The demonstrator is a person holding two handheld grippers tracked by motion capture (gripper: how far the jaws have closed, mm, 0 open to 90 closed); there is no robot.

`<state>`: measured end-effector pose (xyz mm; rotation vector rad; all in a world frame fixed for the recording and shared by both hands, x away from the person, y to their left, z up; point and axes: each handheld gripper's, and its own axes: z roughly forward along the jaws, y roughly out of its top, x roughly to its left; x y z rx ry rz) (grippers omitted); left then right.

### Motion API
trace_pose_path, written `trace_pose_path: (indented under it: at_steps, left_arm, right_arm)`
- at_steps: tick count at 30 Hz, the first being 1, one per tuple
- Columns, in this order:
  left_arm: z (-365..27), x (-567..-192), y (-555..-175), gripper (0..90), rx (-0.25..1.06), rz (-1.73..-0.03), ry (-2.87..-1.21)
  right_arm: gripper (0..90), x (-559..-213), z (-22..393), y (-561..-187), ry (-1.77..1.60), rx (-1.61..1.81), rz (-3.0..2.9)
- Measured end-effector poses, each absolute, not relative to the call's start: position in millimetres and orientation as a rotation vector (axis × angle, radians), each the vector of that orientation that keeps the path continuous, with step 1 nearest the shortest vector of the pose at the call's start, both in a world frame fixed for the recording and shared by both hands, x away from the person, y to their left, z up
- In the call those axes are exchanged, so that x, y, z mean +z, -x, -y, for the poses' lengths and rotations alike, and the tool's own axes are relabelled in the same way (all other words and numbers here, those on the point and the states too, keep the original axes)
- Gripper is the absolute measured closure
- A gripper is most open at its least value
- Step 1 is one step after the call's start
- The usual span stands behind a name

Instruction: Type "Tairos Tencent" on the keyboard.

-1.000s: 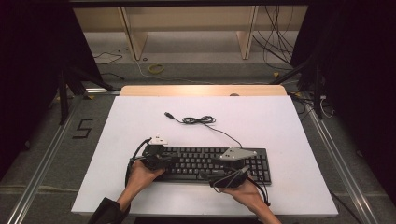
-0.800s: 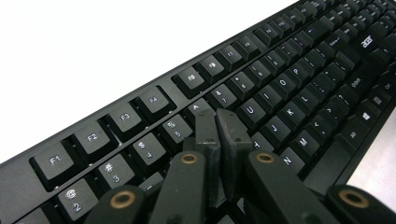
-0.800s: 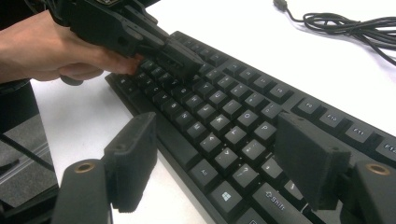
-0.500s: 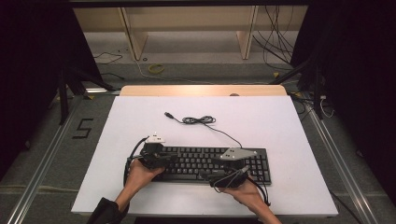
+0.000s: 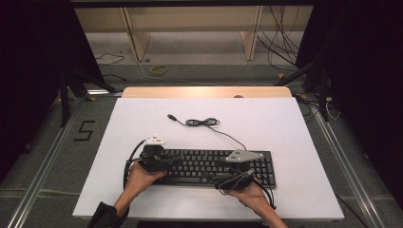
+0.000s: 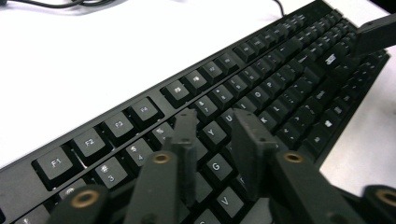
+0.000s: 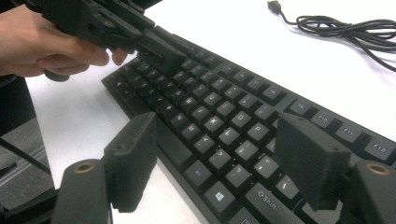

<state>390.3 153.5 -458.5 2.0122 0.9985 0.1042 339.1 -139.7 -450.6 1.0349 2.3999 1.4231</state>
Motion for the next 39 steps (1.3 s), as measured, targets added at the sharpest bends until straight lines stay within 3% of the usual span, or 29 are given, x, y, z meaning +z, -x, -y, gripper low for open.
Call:
trace_pose_path:
  at_steps: [3,11,19,39]
  left_arm:
    - [-155,-457,-389,65.7,0.095,-0.991,-2.001]
    - [-159,-452,-386,45.7,0.066,-0.961,-1.95]
    - [-162,-449,-380,36.7,0.06,-0.933,-1.921]
    - [-187,-447,-357,29.3,0.071,-0.91,-1.807]
  right_arm:
    - [31.0,-450,140,-339,-1.035,1.425,-2.398]
    - [31.0,-449,151,-337,-1.05,1.43,-2.375]
    - [31.1,-448,159,-335,-1.058,1.442,-2.352]
    - [30.9,-445,188,-322,-1.067,1.465,-2.277]
